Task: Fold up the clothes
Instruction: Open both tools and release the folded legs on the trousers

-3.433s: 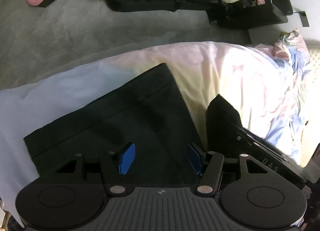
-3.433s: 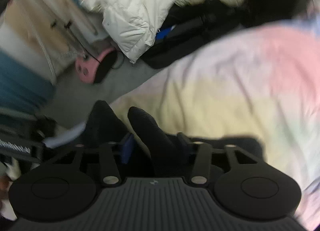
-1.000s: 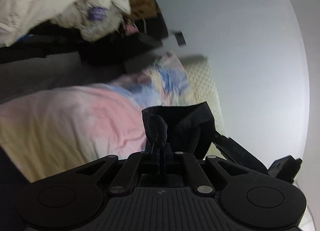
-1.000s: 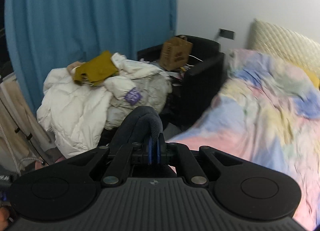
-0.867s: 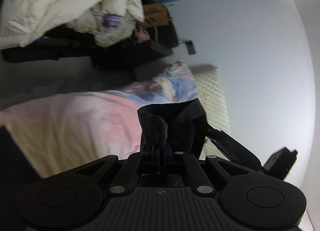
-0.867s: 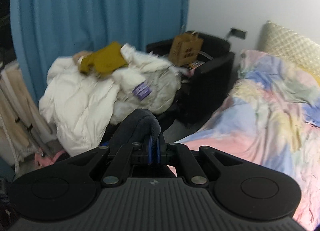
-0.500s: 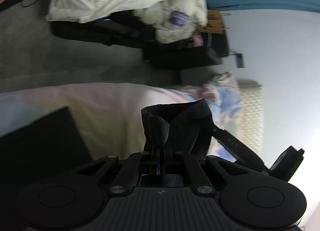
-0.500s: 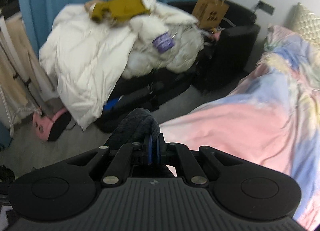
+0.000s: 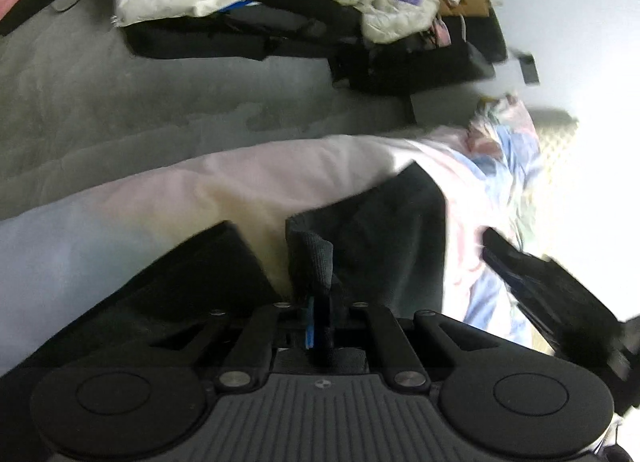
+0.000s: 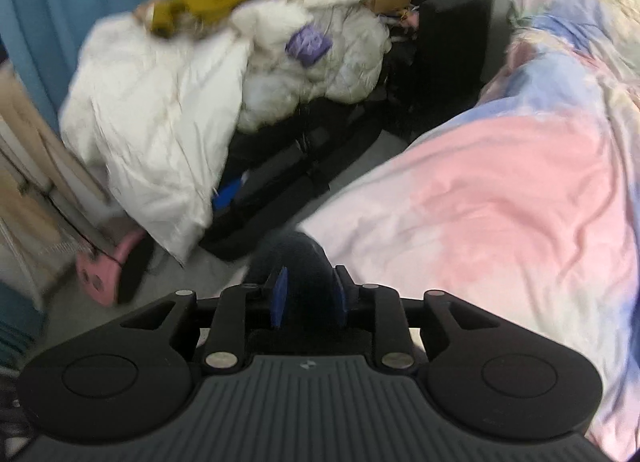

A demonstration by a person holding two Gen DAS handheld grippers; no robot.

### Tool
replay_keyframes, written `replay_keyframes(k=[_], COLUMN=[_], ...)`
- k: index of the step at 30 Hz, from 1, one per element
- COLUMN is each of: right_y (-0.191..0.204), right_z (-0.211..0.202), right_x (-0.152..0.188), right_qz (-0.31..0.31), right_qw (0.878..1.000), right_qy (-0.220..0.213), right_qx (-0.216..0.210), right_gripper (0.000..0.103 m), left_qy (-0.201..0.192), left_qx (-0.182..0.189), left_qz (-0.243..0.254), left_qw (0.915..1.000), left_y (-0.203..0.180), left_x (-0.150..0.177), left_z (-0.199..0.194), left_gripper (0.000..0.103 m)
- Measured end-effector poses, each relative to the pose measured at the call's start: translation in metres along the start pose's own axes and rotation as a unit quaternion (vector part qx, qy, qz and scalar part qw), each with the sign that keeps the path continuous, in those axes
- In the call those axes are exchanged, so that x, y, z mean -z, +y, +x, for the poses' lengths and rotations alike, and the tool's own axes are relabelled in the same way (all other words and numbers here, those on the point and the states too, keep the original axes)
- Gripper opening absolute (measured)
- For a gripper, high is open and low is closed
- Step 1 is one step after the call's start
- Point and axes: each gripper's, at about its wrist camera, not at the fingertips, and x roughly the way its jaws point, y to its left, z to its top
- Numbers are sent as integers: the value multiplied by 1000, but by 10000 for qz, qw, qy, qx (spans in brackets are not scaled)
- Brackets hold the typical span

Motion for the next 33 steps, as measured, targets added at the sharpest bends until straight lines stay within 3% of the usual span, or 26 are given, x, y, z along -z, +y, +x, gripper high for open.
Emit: replay_keyframes(k=[3,6,7,12,15,18,23,26,28,30,33], right_y=[-13,-31,-38,-81,-110,-138,-187,-218,-239,-259,-289], right_z=[-60,-121,-139,-223,-270,-316,-391,-419,-437,-451,-467], right_x=[3,24,35,107,161,216,313,368,405,442,501], right_qz=[376,553,630,1102,1589,2202,3320,3695,3925,4151,4699], right_qw=[9985,9967,9962,9911,9816,9645,9219,9029,8899,8763,8422], right_qy=[-359,-584,-592,-533,-500,-561,-882,-947,-981,-995,-1047], right_qx=[-179,-108,-30,514,935,1344,1790,1980,2104,2235,2427], right_gripper=[28,29,29,31,31,31,32,33,33,36,40], left_qy=[109,221,246,399,529,631,641,530,402,307,120], left_qx=[-90,-226,-270,-496,-654,-763,-981,-1051,-1334,-1389,-1466], left_qz=[330,605,700,1145,1221,1141,997,958,707,490,250], left_qw=[9994,9977,9969,9914,9889,9885,9881,9884,9877,9886,9888], left_y=[-13,-25,-29,-40,-42,-39,-35,-39,-41,-45,-51], left_x=[0,8,14,48,72,99,154,190,212,232,258], left_z=[-11,-25,-30,-54,-60,-70,-87,-96,-103,-109,-121], left_gripper=[27,33,39,49,55,57,62,62,71,76,79])
